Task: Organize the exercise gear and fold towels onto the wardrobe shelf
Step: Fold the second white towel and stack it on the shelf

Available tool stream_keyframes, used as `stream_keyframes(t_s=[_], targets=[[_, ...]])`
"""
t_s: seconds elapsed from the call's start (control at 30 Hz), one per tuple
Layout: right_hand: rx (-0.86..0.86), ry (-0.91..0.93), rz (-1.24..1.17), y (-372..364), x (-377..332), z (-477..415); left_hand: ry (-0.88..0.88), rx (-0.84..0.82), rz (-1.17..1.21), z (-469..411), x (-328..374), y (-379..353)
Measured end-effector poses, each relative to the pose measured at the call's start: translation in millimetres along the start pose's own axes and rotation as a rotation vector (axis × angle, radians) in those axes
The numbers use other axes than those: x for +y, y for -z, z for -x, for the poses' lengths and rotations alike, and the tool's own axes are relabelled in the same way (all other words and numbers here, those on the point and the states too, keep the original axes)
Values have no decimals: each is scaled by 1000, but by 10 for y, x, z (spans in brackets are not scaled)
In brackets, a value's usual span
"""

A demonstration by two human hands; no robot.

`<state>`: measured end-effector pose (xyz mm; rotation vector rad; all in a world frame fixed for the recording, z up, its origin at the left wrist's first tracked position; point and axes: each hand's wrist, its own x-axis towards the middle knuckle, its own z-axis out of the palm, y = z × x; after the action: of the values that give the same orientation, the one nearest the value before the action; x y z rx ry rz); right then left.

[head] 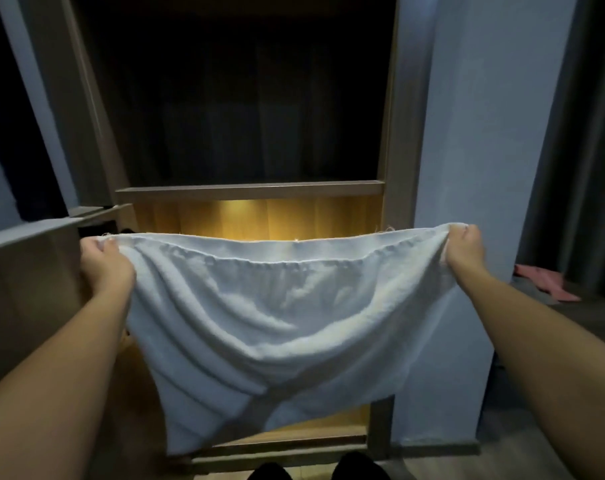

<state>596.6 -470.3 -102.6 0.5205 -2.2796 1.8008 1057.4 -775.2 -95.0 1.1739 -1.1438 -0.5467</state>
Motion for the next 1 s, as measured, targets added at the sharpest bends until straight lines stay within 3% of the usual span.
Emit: stream_keyframes(t_s=[0.07, 0.2, 0.3, 0.5, 0.63, 0.77, 1.0], targets=[[-8, 48, 31, -12, -5, -13, -14, 42, -58, -62, 53, -15], [70, -30, 129, 98, 60, -115, 16, 135, -231, -307, -160, 84], [43, -22, 156, 62, -14, -115, 68, 150, -234, -417, -345, 62], [-293, 58, 74, 104, 82, -214, 152, 71, -165, -670, -717, 87], [-405, -9, -74, 133, 127, -184, 48, -12, -168, -378, -489, 89], [-496, 20, -112, -6, 7, -3, -168, -252, -151, 138, -48, 14], [-772, 360, -75, -406, -660, 732, -519, -990, -325, 1148, 617, -517]])
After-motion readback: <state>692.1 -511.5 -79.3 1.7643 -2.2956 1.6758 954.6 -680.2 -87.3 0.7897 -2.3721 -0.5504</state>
